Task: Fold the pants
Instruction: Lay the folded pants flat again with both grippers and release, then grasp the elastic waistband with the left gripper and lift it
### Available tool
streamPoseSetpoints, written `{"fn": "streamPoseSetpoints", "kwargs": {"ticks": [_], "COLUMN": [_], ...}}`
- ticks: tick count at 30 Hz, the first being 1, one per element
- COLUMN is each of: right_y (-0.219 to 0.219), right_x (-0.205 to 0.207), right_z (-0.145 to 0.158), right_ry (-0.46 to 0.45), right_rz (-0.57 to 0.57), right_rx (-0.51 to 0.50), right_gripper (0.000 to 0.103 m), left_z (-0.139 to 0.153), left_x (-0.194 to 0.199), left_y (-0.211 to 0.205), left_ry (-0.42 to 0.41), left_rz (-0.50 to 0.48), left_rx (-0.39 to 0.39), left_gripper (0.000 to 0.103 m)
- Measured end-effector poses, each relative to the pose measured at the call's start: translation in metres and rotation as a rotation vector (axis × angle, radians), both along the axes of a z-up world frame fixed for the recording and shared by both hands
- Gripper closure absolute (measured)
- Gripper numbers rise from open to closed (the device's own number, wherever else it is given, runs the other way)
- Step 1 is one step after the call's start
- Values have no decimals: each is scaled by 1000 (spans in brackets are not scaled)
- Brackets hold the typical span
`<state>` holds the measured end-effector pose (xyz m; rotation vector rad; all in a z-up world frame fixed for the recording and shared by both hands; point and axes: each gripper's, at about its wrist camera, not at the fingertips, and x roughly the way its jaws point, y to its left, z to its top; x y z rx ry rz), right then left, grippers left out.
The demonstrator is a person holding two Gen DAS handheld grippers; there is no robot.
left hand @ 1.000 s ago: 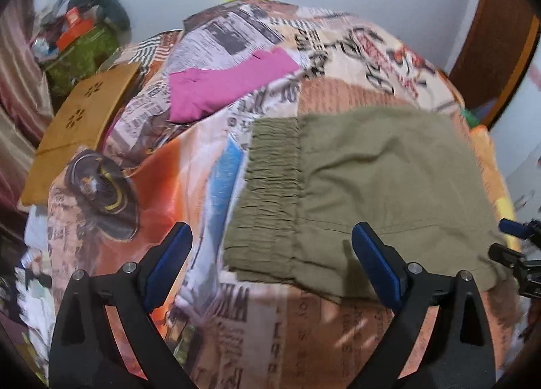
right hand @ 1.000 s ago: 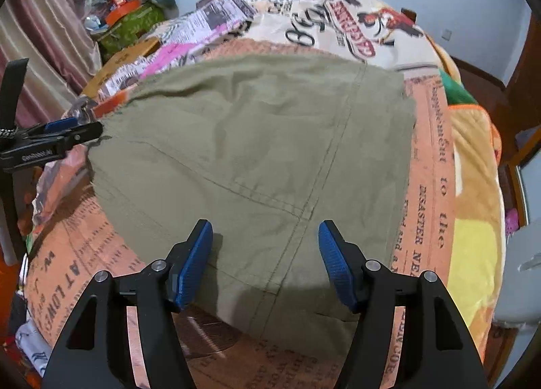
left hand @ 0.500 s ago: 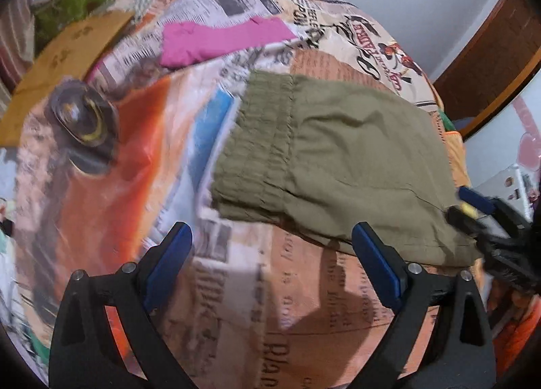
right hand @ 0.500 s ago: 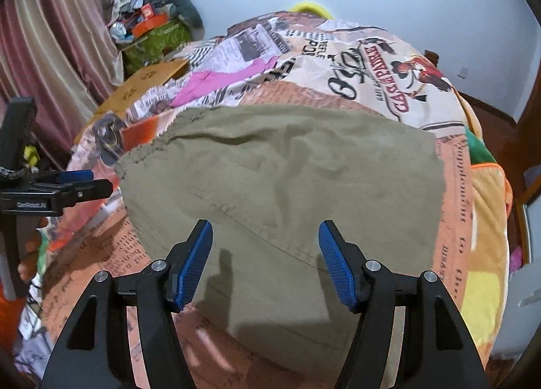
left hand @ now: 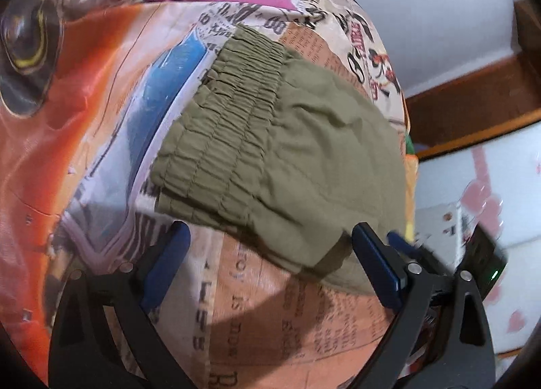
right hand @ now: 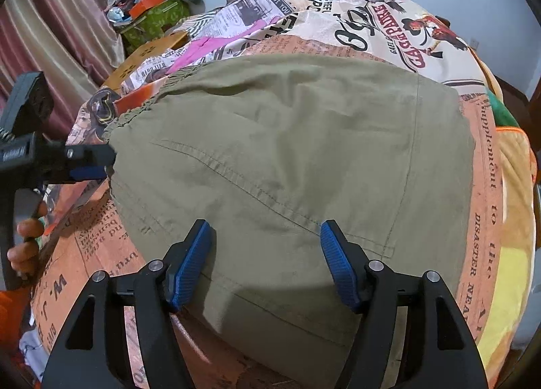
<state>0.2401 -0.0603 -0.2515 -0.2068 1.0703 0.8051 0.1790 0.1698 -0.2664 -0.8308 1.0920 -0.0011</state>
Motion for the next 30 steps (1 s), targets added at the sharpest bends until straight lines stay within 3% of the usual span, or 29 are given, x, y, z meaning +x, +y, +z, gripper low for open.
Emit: {"fn": "streamPoseSetpoints", "kwargs": {"ticks": [4, 9, 10, 11, 12, 18, 22, 30], "right_y": [1, 1, 1, 1, 1, 1, 0, 0], "right_x": [1, 0, 0, 0, 0, 0, -2, -13], "right_z": [-2, -2, -2, -2, -2, -2, 0, 6], "right_ry": [1, 1, 2, 1, 2, 0, -3, -5], "right_rz": [7, 5, 6, 5, 5, 5, 1, 11], "right_rx": [1, 5, 4, 4, 4, 3, 1, 22], "right_gripper": [38, 38, 38, 38, 38, 38, 38, 38], "left_z": [-9, -10, -8, -6, -5, 1, 11, 44], "left_x": [9, 20, 21, 22, 22, 15, 8, -21], "left_y": [17, 25, 24, 23, 22, 21, 15, -10], "left_ry": [7, 26, 31, 41, 59, 25, 0, -45], "left_rz": [65, 112, 121, 124, 127, 136, 125, 70], "left_rx": [-105, -116, -83, -39, 14, 70, 120, 409], "left_gripper": [5, 8, 14, 33, 43, 56, 60, 63]}}
